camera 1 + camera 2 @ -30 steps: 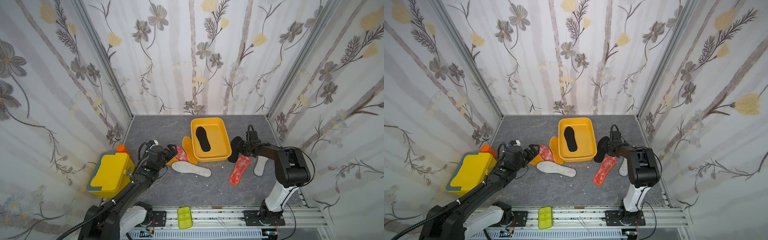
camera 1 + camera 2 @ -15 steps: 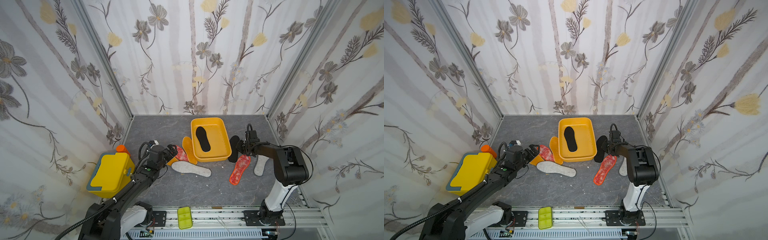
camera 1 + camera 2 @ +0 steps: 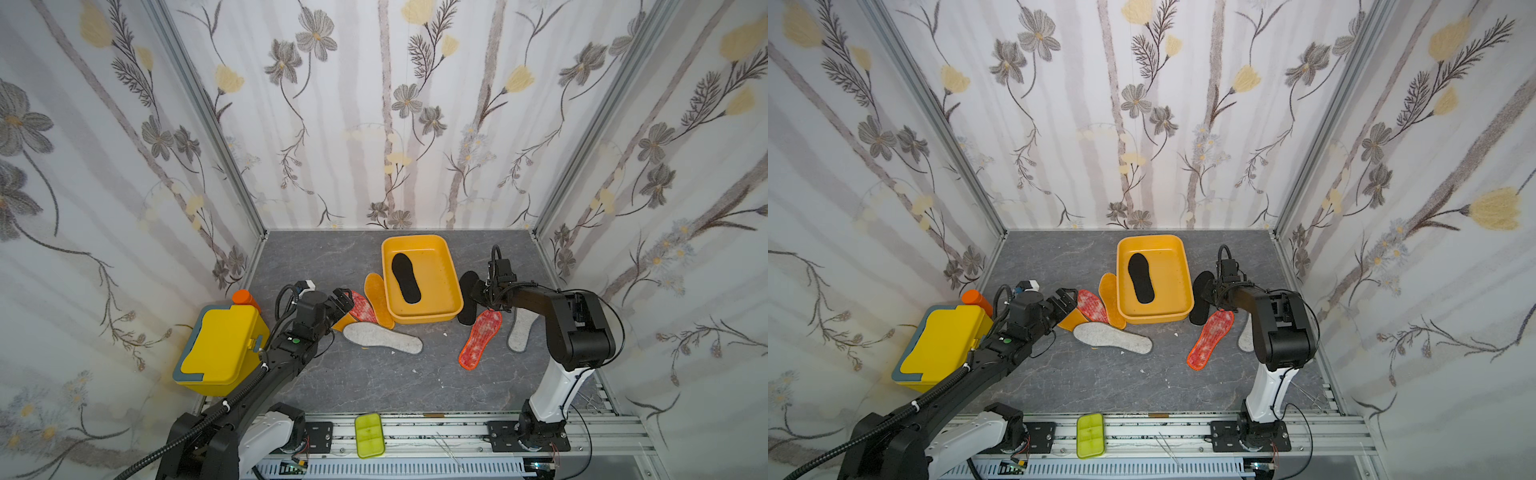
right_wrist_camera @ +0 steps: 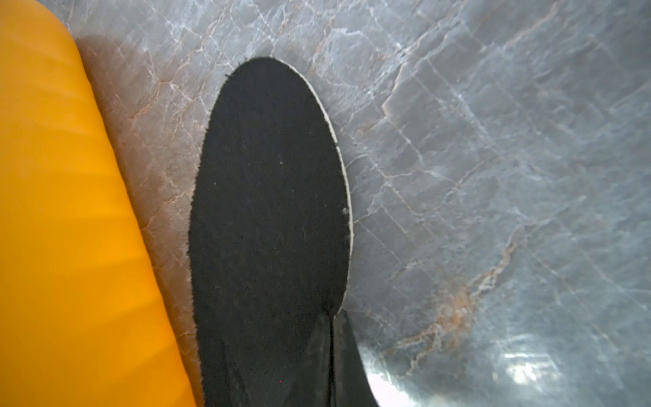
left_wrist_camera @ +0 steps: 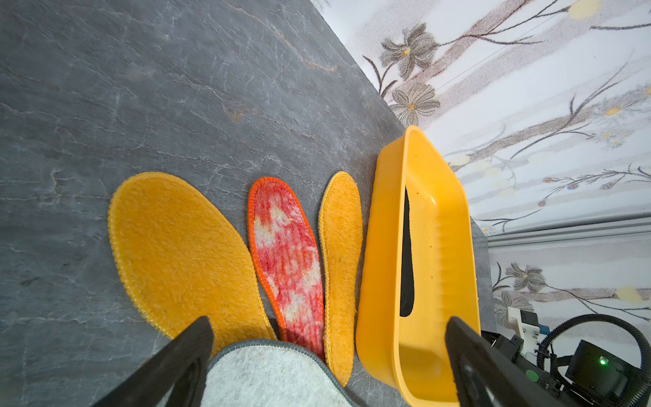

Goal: Put the insoles into the storage box
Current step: Pick up the insole from the center of the board.

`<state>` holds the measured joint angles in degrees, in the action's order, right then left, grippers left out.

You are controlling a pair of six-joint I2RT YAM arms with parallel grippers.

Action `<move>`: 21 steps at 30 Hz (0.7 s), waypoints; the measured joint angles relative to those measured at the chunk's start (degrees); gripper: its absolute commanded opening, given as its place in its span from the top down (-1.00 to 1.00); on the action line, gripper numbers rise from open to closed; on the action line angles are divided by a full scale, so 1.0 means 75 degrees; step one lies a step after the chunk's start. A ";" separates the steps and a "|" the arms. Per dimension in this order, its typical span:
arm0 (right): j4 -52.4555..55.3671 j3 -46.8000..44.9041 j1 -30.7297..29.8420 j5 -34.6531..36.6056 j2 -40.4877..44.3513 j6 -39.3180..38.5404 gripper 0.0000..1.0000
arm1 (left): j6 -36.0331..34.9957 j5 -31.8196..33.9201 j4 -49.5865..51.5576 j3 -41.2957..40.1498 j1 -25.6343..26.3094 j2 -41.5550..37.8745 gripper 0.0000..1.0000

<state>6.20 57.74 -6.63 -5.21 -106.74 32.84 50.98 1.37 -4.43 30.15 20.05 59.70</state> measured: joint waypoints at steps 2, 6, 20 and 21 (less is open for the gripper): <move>-0.0017 -0.0017 0.0000 0.0000 0.0082 -0.0047 1.00 | 0.0000 0.0009 0.0017 -0.0006 0.0000 -0.0012 -1.00; -0.0149 -0.0131 0.0032 -0.0044 0.0233 -0.0087 1.00 | 0.0000 0.0015 0.0029 -0.0038 0.0000 -0.0058 -1.00; 0.0697 0.0560 0.0143 -0.0227 0.1230 -0.0297 1.00 | 0.0000 0.0047 0.0055 -0.0082 0.0000 -0.0134 -1.00; 0.0781 0.0641 0.0154 -0.0221 0.1268 -0.0347 1.00 | 0.0000 0.0047 0.0055 -0.0082 0.0000 -0.0131 -1.00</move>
<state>12.05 62.54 -5.48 -6.87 -97.23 30.24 50.98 1.72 -4.01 29.54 20.05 58.72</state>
